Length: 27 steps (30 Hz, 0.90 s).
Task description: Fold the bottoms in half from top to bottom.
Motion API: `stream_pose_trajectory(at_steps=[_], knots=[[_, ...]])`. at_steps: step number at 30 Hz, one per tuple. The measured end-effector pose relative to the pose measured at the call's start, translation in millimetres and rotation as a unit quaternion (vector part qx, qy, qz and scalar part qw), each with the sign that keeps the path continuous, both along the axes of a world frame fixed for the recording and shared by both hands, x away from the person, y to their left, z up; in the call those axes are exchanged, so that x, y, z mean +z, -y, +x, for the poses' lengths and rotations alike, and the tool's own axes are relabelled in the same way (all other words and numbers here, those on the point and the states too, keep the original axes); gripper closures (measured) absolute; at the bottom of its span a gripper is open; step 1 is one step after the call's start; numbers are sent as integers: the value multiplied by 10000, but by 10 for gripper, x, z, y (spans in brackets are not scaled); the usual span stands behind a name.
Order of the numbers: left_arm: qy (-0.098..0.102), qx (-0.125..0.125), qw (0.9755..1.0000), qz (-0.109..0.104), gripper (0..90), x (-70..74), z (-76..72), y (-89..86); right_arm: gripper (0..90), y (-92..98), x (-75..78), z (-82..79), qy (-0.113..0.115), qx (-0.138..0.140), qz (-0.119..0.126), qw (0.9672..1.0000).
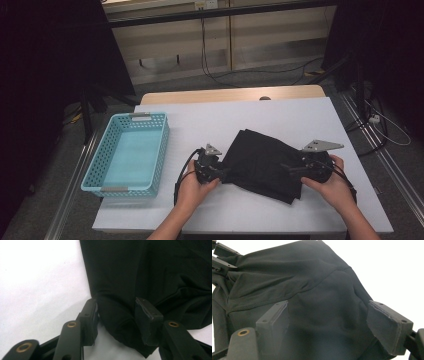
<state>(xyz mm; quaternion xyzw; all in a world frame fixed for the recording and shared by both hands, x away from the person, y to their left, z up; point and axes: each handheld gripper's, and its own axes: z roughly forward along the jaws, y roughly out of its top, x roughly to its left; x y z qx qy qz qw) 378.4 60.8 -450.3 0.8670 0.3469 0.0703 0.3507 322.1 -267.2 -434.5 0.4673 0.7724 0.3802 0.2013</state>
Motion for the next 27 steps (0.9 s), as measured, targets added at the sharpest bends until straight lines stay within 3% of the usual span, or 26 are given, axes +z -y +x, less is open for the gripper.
stream_pose_trajectory(at_steps=[5,9,11,18,27], knots=[[-91,-33,9999,-51,615,6,-2,2,178,-14,-16,2,-27,25,-33,10000],[-325,-116,9991,-235,776,0,-8,14,178,-21,-19,2,-26,29,-46,10000],[-287,-138,9993,-176,777,5,-15,23,177,-17,-17,1,-27,16,-42,10000],[-379,-81,9989,-261,792,1,3,13,177,-17,-23,1,-48,3,-28,10000],[-639,-32,9972,-393,817,13,70,-20,177,-3,-15,-3,-12,0,-16,10000]])
